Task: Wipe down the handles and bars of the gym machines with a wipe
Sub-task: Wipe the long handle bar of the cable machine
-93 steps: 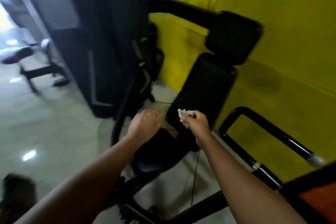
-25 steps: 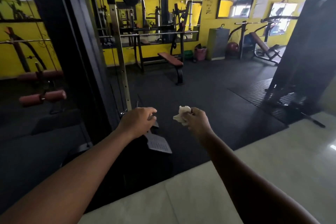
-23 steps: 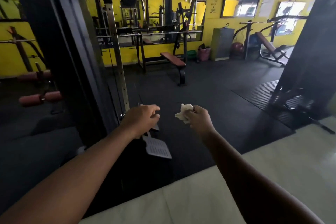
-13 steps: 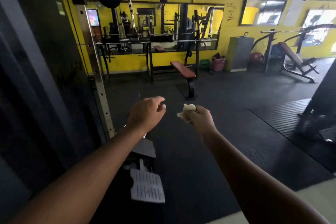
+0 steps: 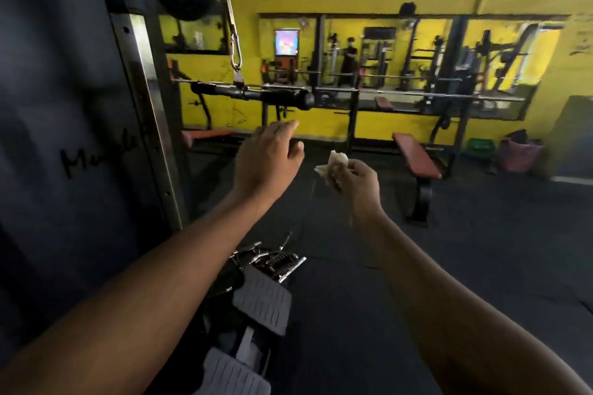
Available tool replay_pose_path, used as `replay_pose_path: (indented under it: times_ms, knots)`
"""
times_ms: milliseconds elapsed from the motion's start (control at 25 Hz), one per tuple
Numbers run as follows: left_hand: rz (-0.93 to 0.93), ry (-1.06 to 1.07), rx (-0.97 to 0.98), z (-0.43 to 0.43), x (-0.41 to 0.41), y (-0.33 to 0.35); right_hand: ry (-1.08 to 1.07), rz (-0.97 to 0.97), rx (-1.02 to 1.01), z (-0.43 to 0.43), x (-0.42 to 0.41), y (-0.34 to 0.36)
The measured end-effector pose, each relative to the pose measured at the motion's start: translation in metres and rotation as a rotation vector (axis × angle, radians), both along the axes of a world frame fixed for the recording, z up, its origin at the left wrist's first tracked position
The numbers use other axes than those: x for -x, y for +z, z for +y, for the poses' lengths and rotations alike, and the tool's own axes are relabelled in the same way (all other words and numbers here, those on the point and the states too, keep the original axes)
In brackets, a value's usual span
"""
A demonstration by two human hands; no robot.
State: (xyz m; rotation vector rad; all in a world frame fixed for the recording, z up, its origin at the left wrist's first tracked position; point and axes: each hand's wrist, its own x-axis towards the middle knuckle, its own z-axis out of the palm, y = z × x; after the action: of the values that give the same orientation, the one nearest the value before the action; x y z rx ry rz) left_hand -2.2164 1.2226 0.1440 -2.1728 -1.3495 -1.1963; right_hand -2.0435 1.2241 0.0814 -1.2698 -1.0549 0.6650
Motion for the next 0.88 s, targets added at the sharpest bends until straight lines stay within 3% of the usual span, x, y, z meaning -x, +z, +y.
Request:
replay_pose_path:
  times_ms: [160,440,760,880]
  knots:
    - [-0.008,0.248,-0.017,0.034,-0.039,0.012,0.188,-0.009,-0.085,0.060,-0.027,0.031]
    - [0.006,0.453,-0.106,0.092,-0.061,0.027,0.388,-0.085,-0.415,0.143,-0.017,0.065]
    - [-0.115,0.676,-0.196,0.068,-0.070,0.006,0.809,-0.004,-0.673,0.160,0.014,0.046]
    - [-0.173,0.793,-0.183,0.055,-0.072,-0.008,0.878,-0.027,-0.756,0.162,0.027,0.035]
